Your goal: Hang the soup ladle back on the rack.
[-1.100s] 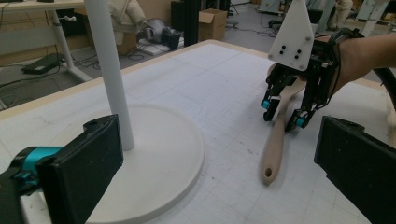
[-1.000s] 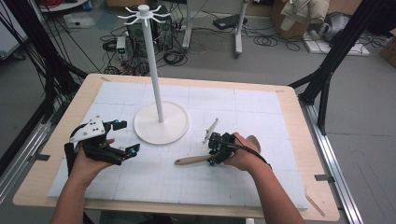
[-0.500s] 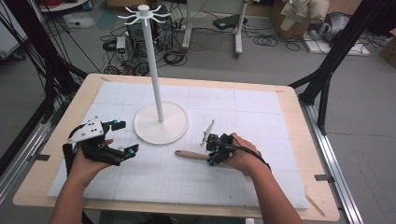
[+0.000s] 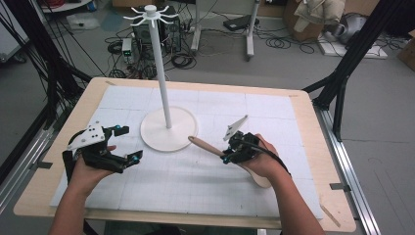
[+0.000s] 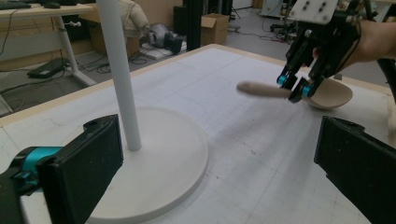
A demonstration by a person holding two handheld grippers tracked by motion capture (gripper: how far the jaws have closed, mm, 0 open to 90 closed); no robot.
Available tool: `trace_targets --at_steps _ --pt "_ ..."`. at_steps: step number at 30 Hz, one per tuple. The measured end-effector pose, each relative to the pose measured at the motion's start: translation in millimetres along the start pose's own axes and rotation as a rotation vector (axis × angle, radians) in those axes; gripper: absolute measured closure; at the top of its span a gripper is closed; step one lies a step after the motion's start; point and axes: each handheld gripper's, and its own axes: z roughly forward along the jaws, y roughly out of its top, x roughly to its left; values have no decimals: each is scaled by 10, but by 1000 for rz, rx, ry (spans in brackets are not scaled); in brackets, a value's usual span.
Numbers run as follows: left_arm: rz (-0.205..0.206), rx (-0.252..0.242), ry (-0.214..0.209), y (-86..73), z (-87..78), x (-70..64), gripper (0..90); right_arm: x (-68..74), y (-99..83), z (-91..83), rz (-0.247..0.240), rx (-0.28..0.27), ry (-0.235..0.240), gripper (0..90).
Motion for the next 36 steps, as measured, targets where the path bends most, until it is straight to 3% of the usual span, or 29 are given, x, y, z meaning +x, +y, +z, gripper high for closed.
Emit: trace_targets --at_steps 6,7,8,9,13,18,23,26,28,29,36 --pt "6 1 -1 14 -19 -13 18 -59 -132 -381 65 -211 -17 774" --pt "5 0 0 16 -22 -14 18 -63 -150 -439 77 -252 -11 774" --pt "6 -1 3 22 -26 -16 18 -68 -178 -544 84 -330 -8 774" --pt "5 -3 3 26 -28 -16 18 -68 -178 -544 84 -330 -8 774" --pt "12 -3 2 47 -33 -26 18 -69 -184 -699 84 -422 -11 775" --pt "17 -7 5 67 -59 -24 17 -80 -91 -842 69 -470 -27 774" --pt "15 -10 11 69 -83 -14 18 -108 112 -996 43 -497 -39 773" --pt "16 -13 13 69 -93 -13 18 -157 345 -1119 7 -477 -43 773" --pt "17 -12 13 70 -94 -12 18 -165 387 -1141 9 -470 -43 773" --pt "16 -12 14 70 -95 -12 18 -214 519 -1196 -4 -455 -47 772" --pt "16 -19 15 69 -108 -14 18 -309 836 -1339 -6 -471 -46 772"
